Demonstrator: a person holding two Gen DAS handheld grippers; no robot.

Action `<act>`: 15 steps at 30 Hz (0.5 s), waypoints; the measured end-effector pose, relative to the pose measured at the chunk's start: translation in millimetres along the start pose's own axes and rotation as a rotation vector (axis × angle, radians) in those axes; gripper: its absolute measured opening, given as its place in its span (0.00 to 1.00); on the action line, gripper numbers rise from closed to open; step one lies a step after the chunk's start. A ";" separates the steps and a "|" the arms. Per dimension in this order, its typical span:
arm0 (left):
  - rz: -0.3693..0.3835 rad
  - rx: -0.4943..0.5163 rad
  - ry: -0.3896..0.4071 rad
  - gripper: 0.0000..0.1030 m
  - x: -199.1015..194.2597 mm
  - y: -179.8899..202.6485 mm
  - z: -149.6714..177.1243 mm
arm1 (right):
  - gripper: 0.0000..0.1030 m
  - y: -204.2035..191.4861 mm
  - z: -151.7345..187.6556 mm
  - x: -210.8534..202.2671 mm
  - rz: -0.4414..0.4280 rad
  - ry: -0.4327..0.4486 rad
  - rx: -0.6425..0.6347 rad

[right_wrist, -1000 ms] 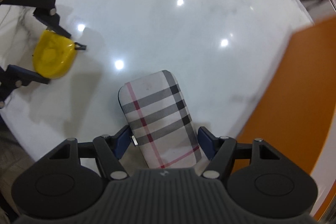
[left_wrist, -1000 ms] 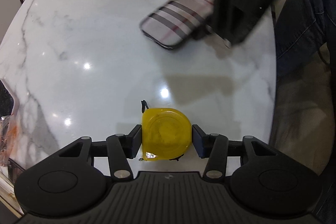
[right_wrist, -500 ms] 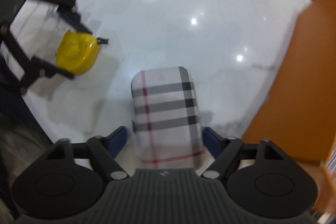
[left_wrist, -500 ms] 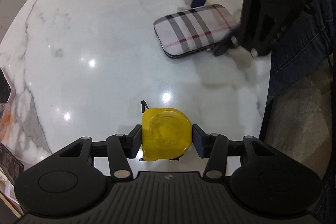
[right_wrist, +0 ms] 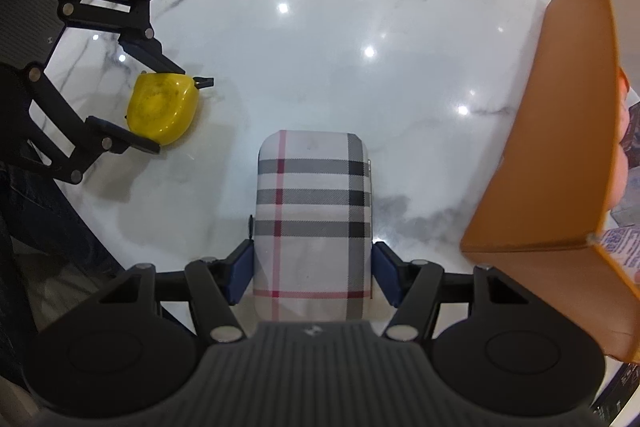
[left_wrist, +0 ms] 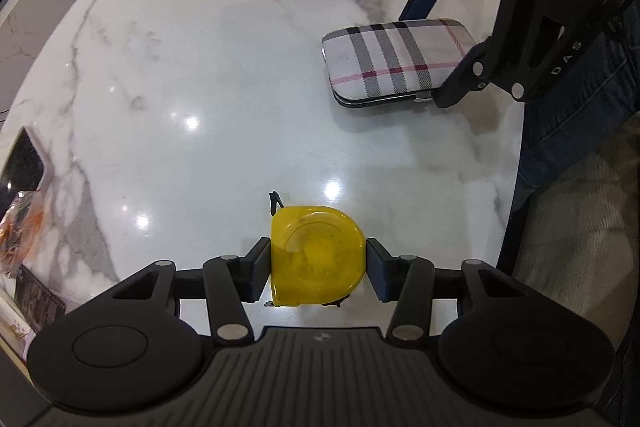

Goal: Organize rigid objects
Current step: 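Lift the tape measure and pencil case and carry them over the orange box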

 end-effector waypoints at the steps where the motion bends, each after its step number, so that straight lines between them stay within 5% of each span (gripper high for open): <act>1: -0.004 -0.003 0.003 0.55 -1.7 -3.4 -15.0 | 0.62 -0.2 -1.4 -3.8 0.002 0.008 0.000; 8: -0.045 -0.015 0.069 0.55 -53.0 -26.9 -29.5 | 0.62 -10.7 -16.6 -44.3 0.017 0.102 -0.008; 15: -0.096 -0.004 0.156 0.55 -84.4 -47.3 -84.9 | 0.62 -7.7 -36.8 -102.9 0.053 0.218 0.005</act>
Point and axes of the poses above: each gripper's, at about its wrist camera, not at the fingertips, and x roughly the way its jaws point, y to its right, z to its underside, the point moved 9 cm from there along x, roughly the way its jaws point, and after that the axes turned 5 degrees about -z, right-handed, at the moved point
